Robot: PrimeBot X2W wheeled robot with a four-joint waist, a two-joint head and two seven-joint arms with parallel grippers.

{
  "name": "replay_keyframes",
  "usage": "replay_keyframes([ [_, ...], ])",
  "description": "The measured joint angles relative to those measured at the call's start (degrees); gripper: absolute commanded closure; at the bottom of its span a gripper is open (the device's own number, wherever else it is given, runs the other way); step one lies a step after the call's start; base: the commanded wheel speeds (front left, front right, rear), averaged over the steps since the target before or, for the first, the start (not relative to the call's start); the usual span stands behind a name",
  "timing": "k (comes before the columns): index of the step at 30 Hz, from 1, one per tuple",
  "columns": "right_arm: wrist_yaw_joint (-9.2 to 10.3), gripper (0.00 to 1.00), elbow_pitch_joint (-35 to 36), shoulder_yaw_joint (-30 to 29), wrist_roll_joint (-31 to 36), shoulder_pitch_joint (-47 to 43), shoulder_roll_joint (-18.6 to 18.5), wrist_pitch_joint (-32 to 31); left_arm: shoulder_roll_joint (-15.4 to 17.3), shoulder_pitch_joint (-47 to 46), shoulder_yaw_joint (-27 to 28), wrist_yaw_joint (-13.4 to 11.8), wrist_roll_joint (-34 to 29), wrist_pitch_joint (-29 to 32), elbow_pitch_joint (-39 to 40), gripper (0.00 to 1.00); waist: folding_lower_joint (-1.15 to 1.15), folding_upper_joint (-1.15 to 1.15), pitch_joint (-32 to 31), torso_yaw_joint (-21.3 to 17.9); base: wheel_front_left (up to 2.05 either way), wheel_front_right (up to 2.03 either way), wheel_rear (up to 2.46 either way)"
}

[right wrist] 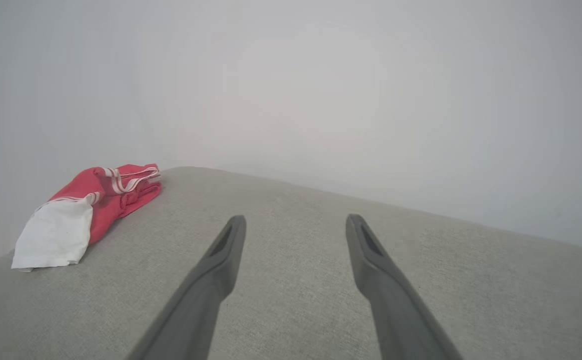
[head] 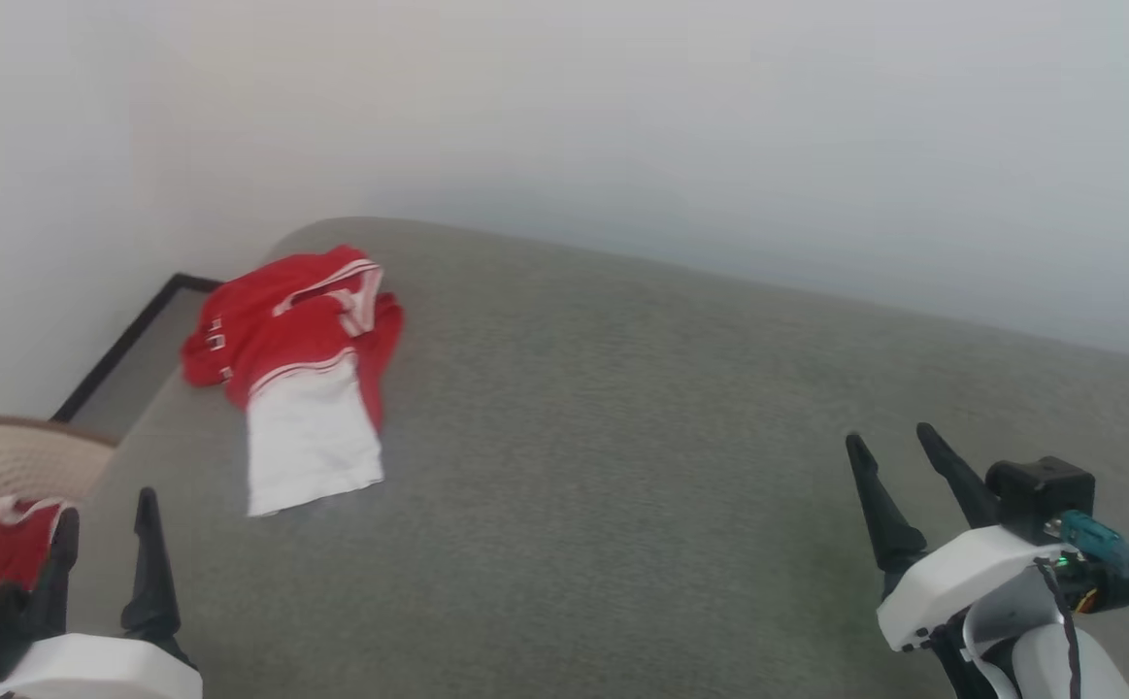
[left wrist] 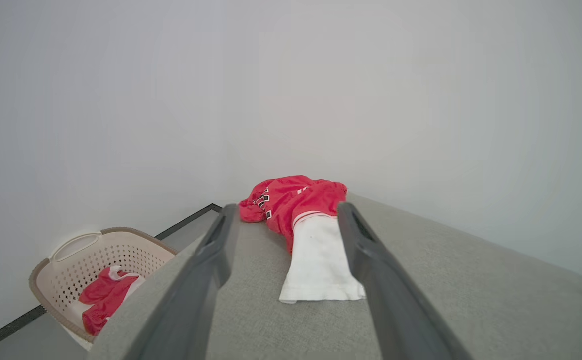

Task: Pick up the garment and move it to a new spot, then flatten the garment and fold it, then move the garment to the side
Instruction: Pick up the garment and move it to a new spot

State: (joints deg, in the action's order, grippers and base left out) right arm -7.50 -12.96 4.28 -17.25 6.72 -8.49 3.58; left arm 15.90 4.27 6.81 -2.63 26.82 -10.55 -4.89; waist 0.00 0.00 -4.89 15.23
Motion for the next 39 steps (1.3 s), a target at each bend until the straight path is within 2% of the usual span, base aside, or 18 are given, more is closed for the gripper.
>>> replay_keyframes([
  [9, 0.00, 0.00, -1.68, 1.37, -0.90, 0.57, 0.76, 1.16, 0.73, 0.81, 0.78, -0.79, 0.90, 1.48, 1.72, 0.00, 0.00, 0.00, -0.81, 6.20, 0.00, 0.00, 0.00],
  [17, 0.00, 0.00, -2.41, 1.41, -0.94, 1.01, 0.93, 1.80, 0.64, 1.42, 0.86, -1.15, 1.65, 2.19, 2.67, 0.00, 0.00, 0.00, -0.79, 8.70, 0.00, 0.00, 0.00],
  [28, 0.01, 0.00, -2.04, 0.69, -1.42, 1.56, 0.92, 1.87, 0.58, -2.36, -0.04, -1.00, 2.91, 3.23, 1.37, 0.00, 0.00, 0.00, 1.69, 7.86, 0.00, 0.00, 0.00],
  [39, 0.00, 0.00, 1.94, -0.41, -0.30, 4.86, -1.19, -0.66, 1.86, -17.06, -1.91, 1.78, 4.53, 3.28, -8.69, 0.00, 0.00, 0.00, 9.01, 4.45, 0.00, 0.00, 0.00],
])
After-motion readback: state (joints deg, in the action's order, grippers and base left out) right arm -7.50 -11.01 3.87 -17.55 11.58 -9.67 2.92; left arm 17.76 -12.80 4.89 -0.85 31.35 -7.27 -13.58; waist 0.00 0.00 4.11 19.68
